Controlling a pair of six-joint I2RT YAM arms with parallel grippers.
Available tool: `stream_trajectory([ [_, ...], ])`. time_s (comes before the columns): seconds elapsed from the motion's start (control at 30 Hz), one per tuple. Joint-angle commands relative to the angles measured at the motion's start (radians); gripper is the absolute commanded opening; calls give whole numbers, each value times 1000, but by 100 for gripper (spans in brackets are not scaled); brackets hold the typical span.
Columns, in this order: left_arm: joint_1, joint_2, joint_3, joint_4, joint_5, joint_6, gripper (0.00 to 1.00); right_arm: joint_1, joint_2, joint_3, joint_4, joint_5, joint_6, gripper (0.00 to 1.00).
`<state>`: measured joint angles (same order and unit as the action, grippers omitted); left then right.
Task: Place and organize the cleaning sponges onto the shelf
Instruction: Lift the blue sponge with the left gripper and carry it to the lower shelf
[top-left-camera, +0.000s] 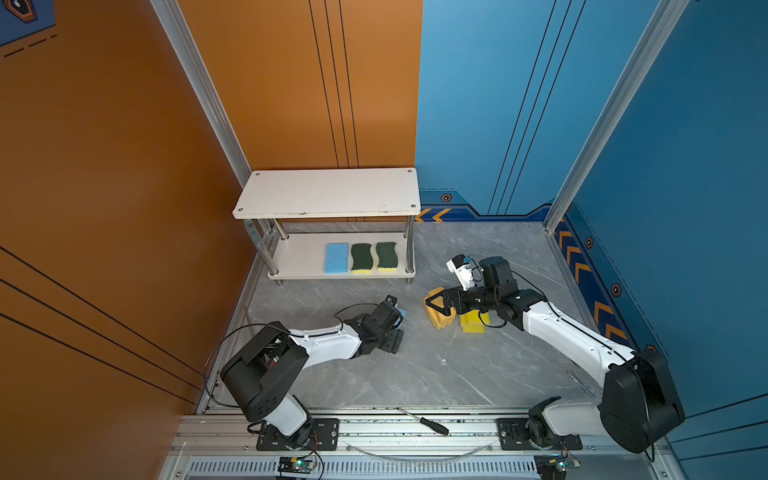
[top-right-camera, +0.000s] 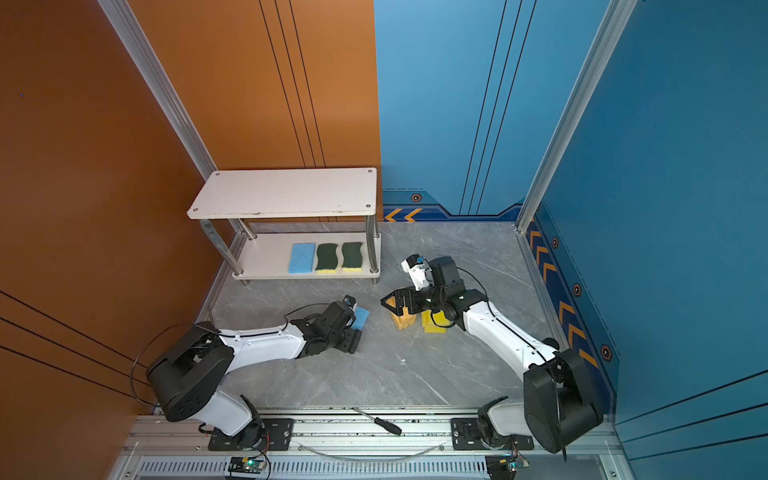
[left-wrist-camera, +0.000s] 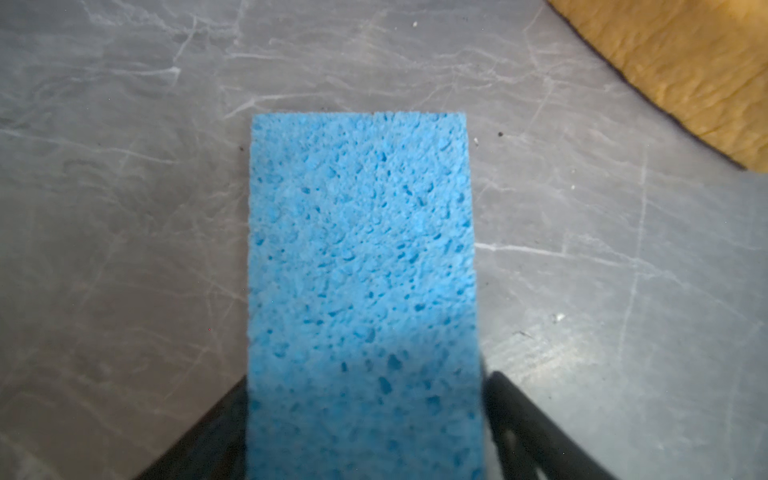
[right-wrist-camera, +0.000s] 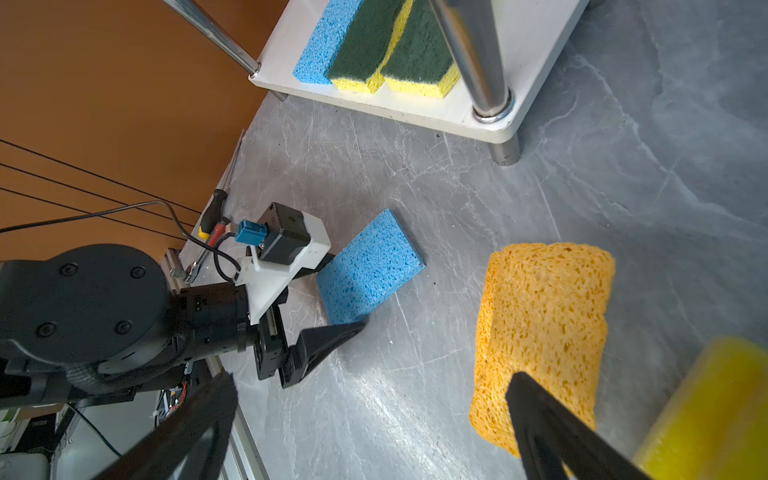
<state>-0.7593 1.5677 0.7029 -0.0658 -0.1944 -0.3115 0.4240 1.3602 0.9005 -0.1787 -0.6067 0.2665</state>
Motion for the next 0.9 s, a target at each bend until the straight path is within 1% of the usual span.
stream_trajectory([
  [0.0, 9, 19, 0, -15, -7, -8, 74, -8, 14, 4, 27, -18, 4, 100],
  [0.07, 9, 22, 1, -15, -8, -16, 69, -8, 15, 5, 27, -18, 5, 100],
  [0.33, 8, -5, 17, -25, -34, -28, 63, -8, 16, 8, 28, -19, 6, 100],
  [0.63, 28, -126, 25, -94, -80, -60, 61, -8, 25, 6, 33, -22, 5, 100],
  [0.73, 47, -177, 24, -114, -92, -58, 62, -8, 28, 8, 35, -27, 7, 100],
  [0.87, 86, -245, 35, -188, -104, -46, 62, -8, 27, 9, 38, -29, 7, 100],
])
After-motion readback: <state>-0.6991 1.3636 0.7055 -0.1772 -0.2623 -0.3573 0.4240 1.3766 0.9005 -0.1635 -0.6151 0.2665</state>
